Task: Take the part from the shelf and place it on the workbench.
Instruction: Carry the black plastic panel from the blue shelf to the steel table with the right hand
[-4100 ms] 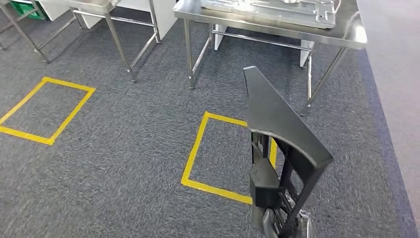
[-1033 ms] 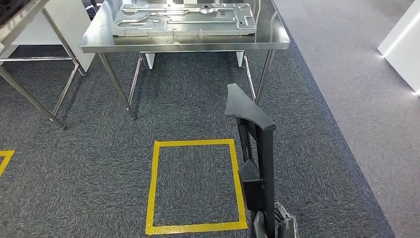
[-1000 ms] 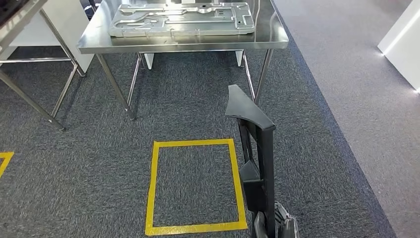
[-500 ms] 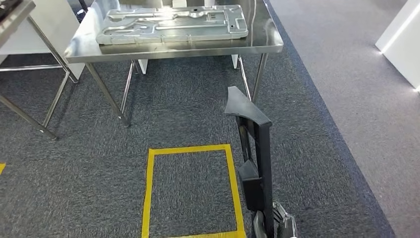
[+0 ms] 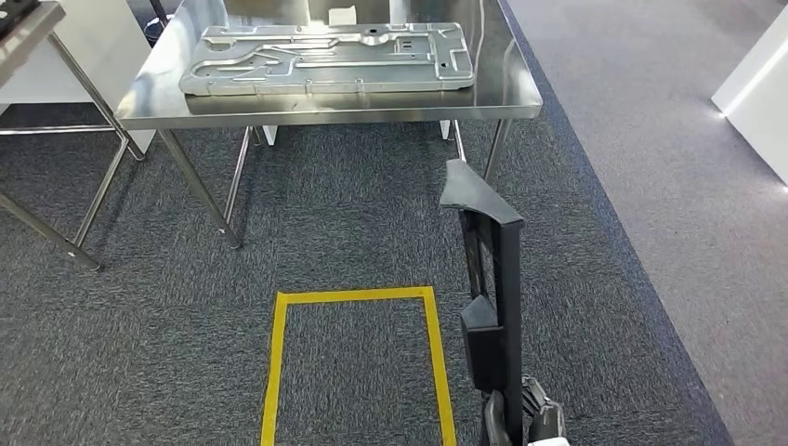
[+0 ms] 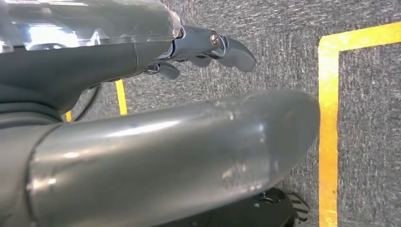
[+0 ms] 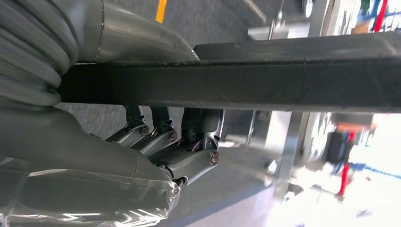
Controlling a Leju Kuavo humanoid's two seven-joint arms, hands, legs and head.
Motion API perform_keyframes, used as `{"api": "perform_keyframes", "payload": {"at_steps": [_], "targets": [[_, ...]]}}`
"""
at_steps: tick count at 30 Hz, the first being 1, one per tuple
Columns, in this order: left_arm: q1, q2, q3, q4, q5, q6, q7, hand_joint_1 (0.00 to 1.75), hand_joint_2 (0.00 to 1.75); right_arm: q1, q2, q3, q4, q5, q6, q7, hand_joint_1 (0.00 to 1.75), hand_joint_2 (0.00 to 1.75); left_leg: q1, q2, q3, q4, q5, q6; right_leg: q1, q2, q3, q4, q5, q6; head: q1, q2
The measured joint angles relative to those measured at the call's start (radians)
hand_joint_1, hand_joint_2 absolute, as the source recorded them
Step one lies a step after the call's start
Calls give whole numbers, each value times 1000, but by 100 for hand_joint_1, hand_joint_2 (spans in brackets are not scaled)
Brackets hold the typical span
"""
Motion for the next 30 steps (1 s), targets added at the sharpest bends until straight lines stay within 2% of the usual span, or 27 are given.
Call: {"api": "perform_keyframes", "payload": {"at_steps": [2,3,4,6,7,8,9,10,12,13,14,17,18,19,20,22,23,24,25,26,27,28,29,30], "targets": [[-2,0,0,0,-2,-1,0,0,0,-7,0,-13,-3,-15,-6,8,175,175,1,2,5,22,5,-10,-3,3,19,-9,1,-17,-1,0],[-3,1,0,0,-2,-2,0,0,0,-11,0,-19,-4,-20,-8,10,175,175,2,2,-10,55,2,-12,-4,3,30,-12,-5,-24,-3,0],[-5,1,0,0,-3,-2,0,0,0,-15,0,-25,-5,-22,-8,11,175,175,3,3,-38,105,-11,-15,-6,3,41,-15,-10,-30,-5,0],[-7,1,0,0,-3,-2,0,0,0,-21,0,-33,-6,-25,-7,11,175,175,4,3,-121,230,-63,-21,-5,2,58,-17,-26,-37,-9,0],[-6,1,0,0,-4,-2,0,0,0,-23,0,-36,-6,-24,-7,12,175,175,4,3,-161,276,-90,-23,-4,3,67,-17,-35,-38,-9,0],[-4,1,0,0,-4,-2,0,0,0,-23,0,-38,-6,-24,-8,12,175,175,4,3,-189,292,-103,-24,-4,5,79,-17,-46,-38,-10,0],[-2,1,0,0,-5,-2,0,0,0,-24,0,-41,-6,-24,-12,12,175,175,4,3,-202,277,-95,-23,-4,6,93,-17,-56,-36,-10,0],[0,2,0,0,-7,-2,0,0,0,-26,0,-44,-6,-24,-19,13,175,175,4,4,-203,233,-63,-21,-4,7,109,-17,-68,-34,-10,0],[3,3,0,0,-14,-4,1,0,0,-36,0,-54,-6,-21,-45,23,175,175,1,6,-195,123,40,-11,-3,8,135,-17,-91,-26,-11,0],[4,4,-1,0,-19,-5,2,0,0,-46,0,-63,-6,-15,-63,33,175,175,-3,8,-191,88,74,-5,-2,8,144,-17,-101,-20,-12,0],[4,5,-2,0,-24,-8,3,0,0,-59,0,-75,-6,-4,-81,47,175,175,-7,9,-190,72,94,2,-2,9,152,-18,-109,-13,-13,0],[1,6,-9,0,-42,-17,6,0,0,-113,0,-125,-13,59,-128,96,175,175,-10,7,-166,56,87,24,-2,9,168,-5,-107,10,-14,0],[-1,7,-12,0,-47,-19,6,0,0,-138,0,-142,-18,91,-138,111,175,175,-8,6,-153,48,85,31,-3,7,157,21,-103,15,-12,0],[-4,8,-16,0,-53,-19,6,0,0,-165,0,-160,-24,138,-148,128,175,175,-6,5,-141,41,83,37,-4,6,132,63,-108,18,-10,0],[-7,9,-20,0,-58,-20,7,0,0,-194,-1,-174,-29,201,-158,147,175,175,-5,5,-130,34,80,41,-5,5,94,121,-120,21,-8,0],[-13,11,-30,0,-69,-24,8,0,0,-248,-10,-187,-36,383,-184,196,175,175,-6,4,-111,26,67,45,-5,5,2,226,-163,27,-6,0],[-15,11,-34,0,-74,-27,9,0,0,-272,-17,-184,-37,486,-197,223,175,175,-6,2,-99,25,58,45,-5,5,-35,250,-179,27,-6,0],[-15,12,-39,0,-79,-30,9,0,0,-294,-26,-174,-36,588,-208,251,175,175,-6,0,-85,24,48,44,-5,5,-58,245,-181,26,-6,0],[-16,12,-44,0,-84,-33,9,0,0,-316,-35,-157,-34,674,-218,278,175,175,-6,-2,-69,23,36,43,-4,4,-68,214,-160,23,-6,0],[-16,12,-49,0,-88,-35,9,0,0,-335,-44,-134,-32,740,-228,304,175,175,-6,-3,-55,23,24,41,-2,4,-69,162,-113,17,-5,0],[-17,11,-53,1,-91,-37,9,0,0,-351,-52,-108,-29,789,-236,327,175,175,-6,-5,-39,23,12,39,2,5,-68,105,-48,11,-6,0],[-18,10,-56,2,-94,-37,9,0,0,-368,-60,-81,-25,832,-241,348,175,175,-7,-9,-29,22,1,35,6,6,-65,59,1,4,-5,0],[-20,10,-58,3,-98,-38,10,0,0,-385,-68,-54,-20,877,-243,368,175,175,-8,-11,-22,18,-9,29,10,7,-63,31,39,-2,-5,0],[-21,10,-61,5,-103,-39,11,0,0,-403,-74,-27,-14,931,-239,389,175,175,-9,-13,-14,18,-13,22,12,9,-60,18,52,-8,-5,0]]}}
